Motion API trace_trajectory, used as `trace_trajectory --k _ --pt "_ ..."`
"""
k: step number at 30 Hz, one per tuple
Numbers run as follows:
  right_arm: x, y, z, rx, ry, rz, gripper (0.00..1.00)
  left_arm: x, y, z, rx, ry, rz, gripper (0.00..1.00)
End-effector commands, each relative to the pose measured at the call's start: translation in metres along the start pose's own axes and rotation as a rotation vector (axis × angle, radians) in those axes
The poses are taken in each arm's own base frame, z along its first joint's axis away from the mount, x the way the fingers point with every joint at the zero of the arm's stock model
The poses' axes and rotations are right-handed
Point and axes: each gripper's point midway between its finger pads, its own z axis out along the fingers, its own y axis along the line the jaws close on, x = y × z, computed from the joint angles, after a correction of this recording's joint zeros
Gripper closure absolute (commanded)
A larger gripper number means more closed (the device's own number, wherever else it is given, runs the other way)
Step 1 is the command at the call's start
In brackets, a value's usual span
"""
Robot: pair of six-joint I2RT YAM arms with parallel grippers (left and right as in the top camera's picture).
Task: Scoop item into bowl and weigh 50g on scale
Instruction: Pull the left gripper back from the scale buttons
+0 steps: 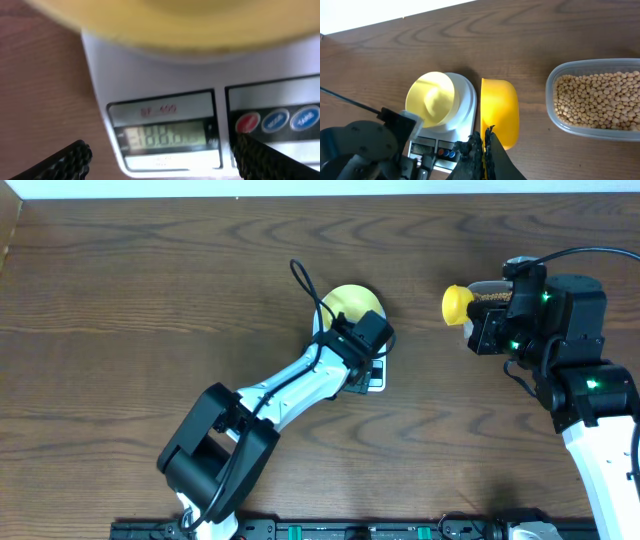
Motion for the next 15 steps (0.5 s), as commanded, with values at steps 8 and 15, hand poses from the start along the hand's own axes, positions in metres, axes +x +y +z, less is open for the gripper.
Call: trace_trajectory --k 8,15 --pt "-0.012 0.001 -0.005 0.004 -0.038 -0.022 0.99 -0.018 0.021 -0.084 0.06 -0.163 -0.052 0.07" --pt "-0.013 0.001 -0.005 0.004 -0.041 -0.03 0.99 -0.01 0.038 -0.124 0.081 -0.206 -0.054 0.07"
